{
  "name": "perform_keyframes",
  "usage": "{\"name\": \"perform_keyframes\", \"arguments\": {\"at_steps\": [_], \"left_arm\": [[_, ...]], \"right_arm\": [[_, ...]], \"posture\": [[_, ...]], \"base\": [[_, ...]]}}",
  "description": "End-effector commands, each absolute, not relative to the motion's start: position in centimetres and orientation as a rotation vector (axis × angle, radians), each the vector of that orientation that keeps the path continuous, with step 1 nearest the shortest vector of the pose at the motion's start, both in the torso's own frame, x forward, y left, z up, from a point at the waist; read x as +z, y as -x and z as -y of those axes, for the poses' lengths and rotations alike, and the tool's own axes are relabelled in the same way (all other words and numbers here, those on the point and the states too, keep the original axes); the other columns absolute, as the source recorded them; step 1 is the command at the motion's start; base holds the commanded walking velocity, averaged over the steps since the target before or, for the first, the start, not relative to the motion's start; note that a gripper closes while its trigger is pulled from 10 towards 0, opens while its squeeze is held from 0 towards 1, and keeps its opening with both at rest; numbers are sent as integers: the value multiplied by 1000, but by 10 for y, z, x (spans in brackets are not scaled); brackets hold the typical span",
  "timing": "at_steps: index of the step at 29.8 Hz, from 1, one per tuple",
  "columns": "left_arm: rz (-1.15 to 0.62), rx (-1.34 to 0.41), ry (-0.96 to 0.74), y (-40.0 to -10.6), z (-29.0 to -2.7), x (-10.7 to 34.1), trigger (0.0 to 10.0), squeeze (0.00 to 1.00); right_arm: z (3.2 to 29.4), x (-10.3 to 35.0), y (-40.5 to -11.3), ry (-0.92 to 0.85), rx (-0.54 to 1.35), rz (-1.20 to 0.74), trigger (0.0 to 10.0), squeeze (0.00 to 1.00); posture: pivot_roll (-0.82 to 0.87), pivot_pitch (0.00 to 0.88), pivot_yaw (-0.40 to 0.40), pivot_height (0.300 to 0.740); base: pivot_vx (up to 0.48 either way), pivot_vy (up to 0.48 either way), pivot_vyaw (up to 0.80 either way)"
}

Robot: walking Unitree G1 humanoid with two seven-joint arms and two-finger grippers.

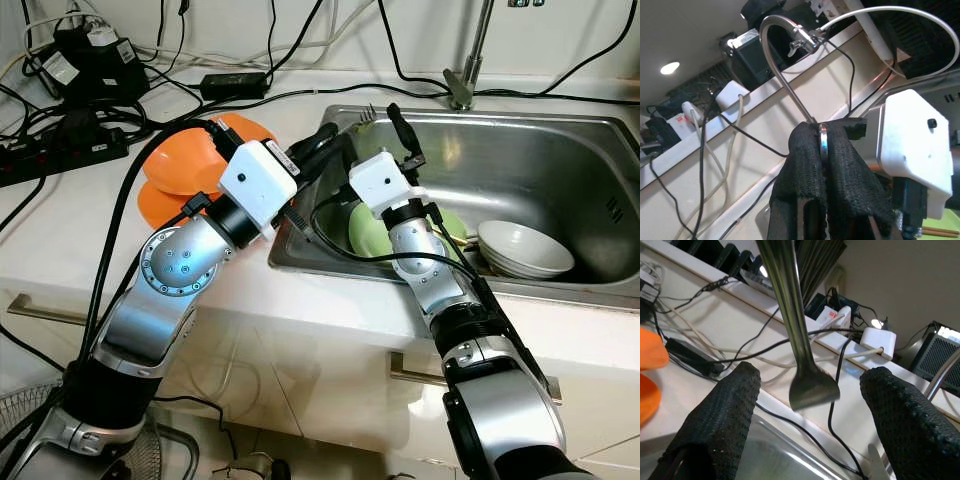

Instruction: Kitchen organization

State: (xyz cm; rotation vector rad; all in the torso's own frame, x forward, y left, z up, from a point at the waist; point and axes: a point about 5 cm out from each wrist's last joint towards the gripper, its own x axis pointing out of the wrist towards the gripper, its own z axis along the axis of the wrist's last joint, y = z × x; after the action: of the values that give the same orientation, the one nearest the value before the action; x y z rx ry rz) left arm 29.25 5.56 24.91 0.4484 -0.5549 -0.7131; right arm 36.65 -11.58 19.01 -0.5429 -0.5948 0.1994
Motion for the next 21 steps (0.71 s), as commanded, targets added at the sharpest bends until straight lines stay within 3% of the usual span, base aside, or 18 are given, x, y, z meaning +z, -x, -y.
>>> {"name": "perform_keyframes", "arguments": {"at_steps": [1, 12, 14, 15, 16, 21], "left_arm": [[571, -726, -451, -291, -57, 255, 10000, 0], [511, -773, -432, -290, -57, 246, 10000, 0], [509, -777, -434, -290, -57, 246, 10000, 0], [509, -777, -434, -290, -57, 246, 10000, 0], [507, -779, -433, -290, -57, 246, 10000, 0], [493, -783, -411, -289, -57, 245, 10000, 0]], "right_arm": [[112, 182, -363, 523, 223, 581, 10000, 0], [112, 182, -363, 507, 219, 575, 10000, 0], [112, 182, -363, 507, 221, 576, 6980, 0], [112, 182, -363, 507, 221, 576, 6980, 0], [112, 182, -363, 504, 225, 580, 0, 0], [112, 183, -362, 495, 227, 587, 0, 0]], "posture": [[161, 16, 99, 740], [164, 18, 96, 740], [163, 21, 97, 740], [163, 21, 97, 740], [163, 23, 97, 740], [164, 25, 95, 740]], "base": [[0, 0, 0], [0, 0, 0], [0, 0, 0], [0, 0, 0], [0, 0, 0], [0, 0, 0]]}}
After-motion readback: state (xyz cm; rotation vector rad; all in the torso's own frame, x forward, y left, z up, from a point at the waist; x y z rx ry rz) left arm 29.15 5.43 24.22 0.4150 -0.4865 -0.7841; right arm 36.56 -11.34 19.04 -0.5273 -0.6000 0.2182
